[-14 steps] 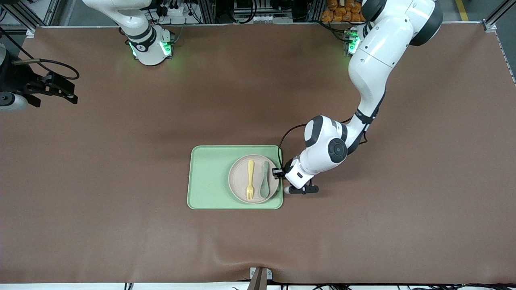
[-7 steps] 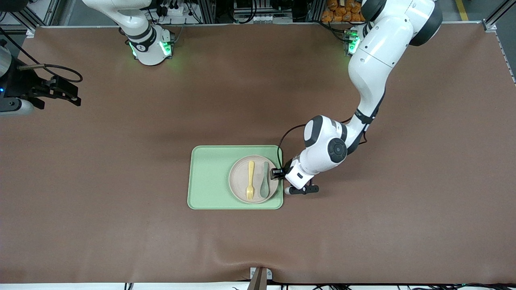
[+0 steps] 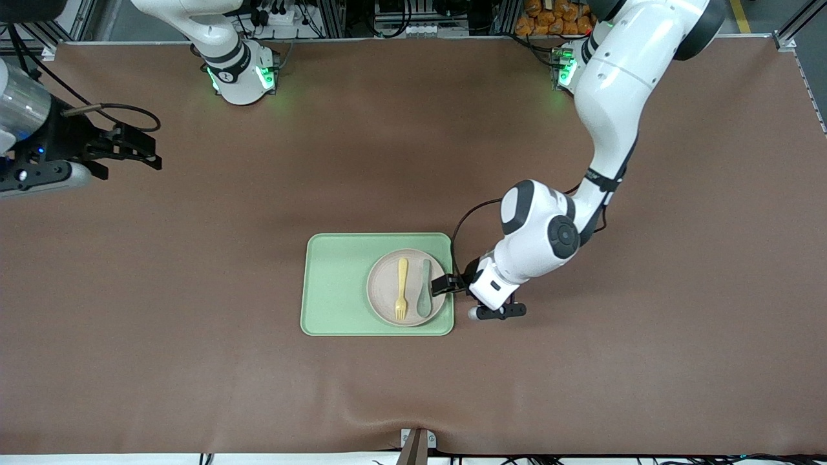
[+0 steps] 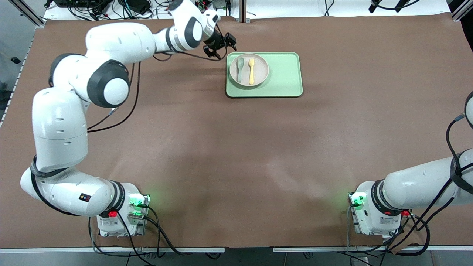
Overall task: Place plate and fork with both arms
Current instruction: 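Release the plate and raise the left gripper while the right gripper approaches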
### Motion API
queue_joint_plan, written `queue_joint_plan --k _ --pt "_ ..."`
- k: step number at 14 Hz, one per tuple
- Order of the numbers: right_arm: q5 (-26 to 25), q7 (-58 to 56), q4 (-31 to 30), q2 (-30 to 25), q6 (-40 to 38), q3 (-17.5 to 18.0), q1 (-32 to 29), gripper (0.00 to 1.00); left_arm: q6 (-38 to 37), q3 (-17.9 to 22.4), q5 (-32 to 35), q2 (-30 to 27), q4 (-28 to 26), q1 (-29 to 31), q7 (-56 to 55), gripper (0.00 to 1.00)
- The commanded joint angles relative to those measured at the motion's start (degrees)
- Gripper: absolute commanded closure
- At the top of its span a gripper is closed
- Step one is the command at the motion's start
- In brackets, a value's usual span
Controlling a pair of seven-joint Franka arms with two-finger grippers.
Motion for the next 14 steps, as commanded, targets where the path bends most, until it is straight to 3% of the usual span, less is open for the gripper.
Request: queue_joint_plan --k 1,4,7,10,14 --pt "1.37 -2.22 4.12 4.47 1.36 -0.12 0.82 0.00 -8.52 0.26 2.55 -7.25 -1.68 3.19 -1.87 0.00" --pt "1.28 0.99 7.97 8.51 2.68 0.14 4.22 0.00 -19.42 0.17 8.96 -13.84 -1.69 7.32 -1.78 0.00" --pt "1.28 9.44 13.78 14.83 5.31 0.23 9.15 0.00 -27.43 0.08 10.91 -18.86 -1.77 11.81 -1.34 0.00" --pt "1.37 10.33 15.55 19.07 10.05 0.23 11.97 0.00 -32.97 0.08 14.58 -22.99 -1.86 15.50 -0.38 0.00" --pt "1.02 21.73 19.66 27.04 16.30 0.14 18.73 0.00 -39.65 0.08 16.70 -27.04 -1.86 19.02 -0.29 0.00"
